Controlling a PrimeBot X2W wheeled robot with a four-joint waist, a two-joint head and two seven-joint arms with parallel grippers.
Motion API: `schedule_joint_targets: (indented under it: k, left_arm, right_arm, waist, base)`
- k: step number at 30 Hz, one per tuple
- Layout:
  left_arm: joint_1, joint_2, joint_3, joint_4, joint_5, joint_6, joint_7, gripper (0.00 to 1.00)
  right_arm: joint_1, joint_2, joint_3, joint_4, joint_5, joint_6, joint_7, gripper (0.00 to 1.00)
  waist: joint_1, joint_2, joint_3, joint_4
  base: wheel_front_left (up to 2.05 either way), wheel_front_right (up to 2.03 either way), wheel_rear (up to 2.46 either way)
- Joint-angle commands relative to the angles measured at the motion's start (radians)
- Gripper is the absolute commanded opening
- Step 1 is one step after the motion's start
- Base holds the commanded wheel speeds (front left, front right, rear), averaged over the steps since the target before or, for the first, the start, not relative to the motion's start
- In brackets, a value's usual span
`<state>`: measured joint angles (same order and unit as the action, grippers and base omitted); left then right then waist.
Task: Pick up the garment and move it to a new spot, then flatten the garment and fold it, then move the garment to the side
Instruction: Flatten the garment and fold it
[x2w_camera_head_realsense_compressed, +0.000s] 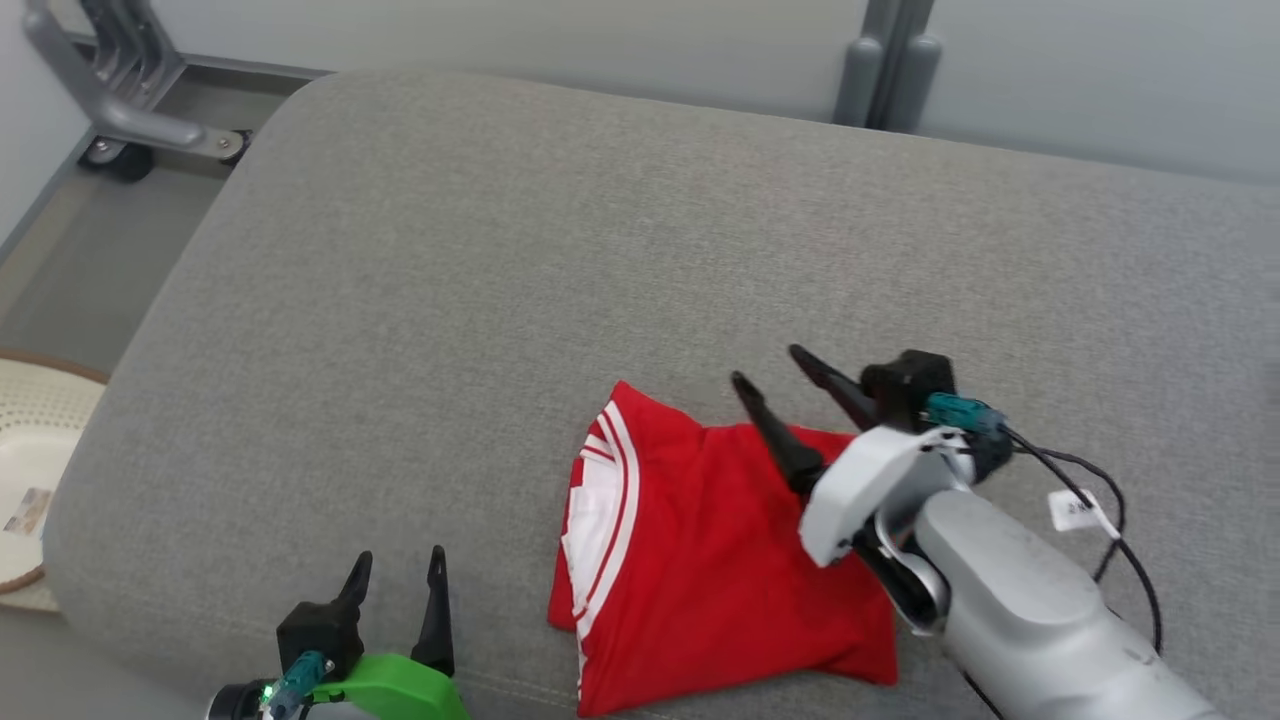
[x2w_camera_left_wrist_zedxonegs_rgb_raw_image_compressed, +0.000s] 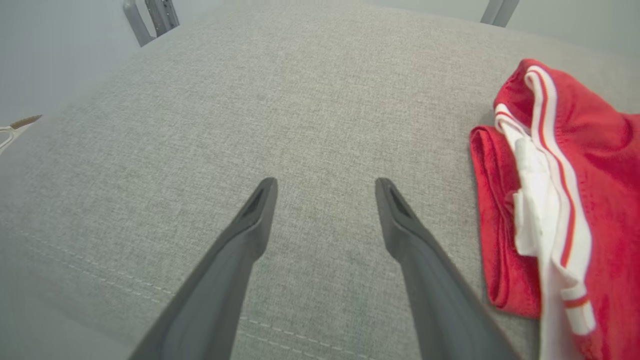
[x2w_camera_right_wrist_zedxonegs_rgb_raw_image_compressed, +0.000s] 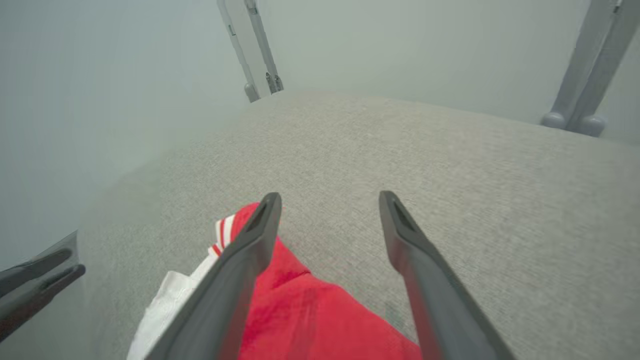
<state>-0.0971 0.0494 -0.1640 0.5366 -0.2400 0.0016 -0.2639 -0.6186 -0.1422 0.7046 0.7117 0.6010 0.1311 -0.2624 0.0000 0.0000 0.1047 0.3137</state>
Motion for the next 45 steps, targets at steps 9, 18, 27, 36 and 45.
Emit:
schedule_joint_targets:
  k: [9,18,27,36,45]
  left_arm:
    - [0.015,0.003,0.065,-0.03,0.053,0.002,0.0,1.0]
    - [0.029,0.003,0.124,-0.059,0.091,0.004,0.0,1.0]
    - [0.047,0.003,0.151,-0.081,0.112,-0.001,0.0,1.0]
    - [0.08,0.003,0.17,-0.09,0.117,0.001,0.0,1.0]
    - [0.095,0.003,0.181,-0.096,0.121,-0.005,0.0,1.0]
  right_arm:
    - [0.26,-0.032,-0.392,-0.129,-0.245,-0.001,-0.002,1.0]
    - [0.404,0.022,-0.585,-0.239,-0.398,-0.001,-0.002,1.0]
    - [0.463,0.064,-0.64,-0.293,-0.425,-0.001,-0.002,1.0]
    - [0.505,0.081,-0.651,-0.321,-0.44,-0.001,-0.002,1.0]
    - [0.521,0.088,-0.649,-0.331,-0.448,-0.001,-0.002,1.0]
  waist:
    - [0.0,0.0,-0.064,-0.207]
    - [0.0,0.0,-0.08,-0.3]
    - [0.0,0.0,-0.094,-0.323]
    - [0.0,0.0,-0.135,-0.316]
    - [0.0,0.0,-0.143,-0.308]
  base:
    - [0.0,0.0,0.0]
    - [0.0,0.0,0.0]
    - [0.0,0.0,0.0]
    - [0.0,0.0,0.0]
    - [0.0,0.0,0.0]
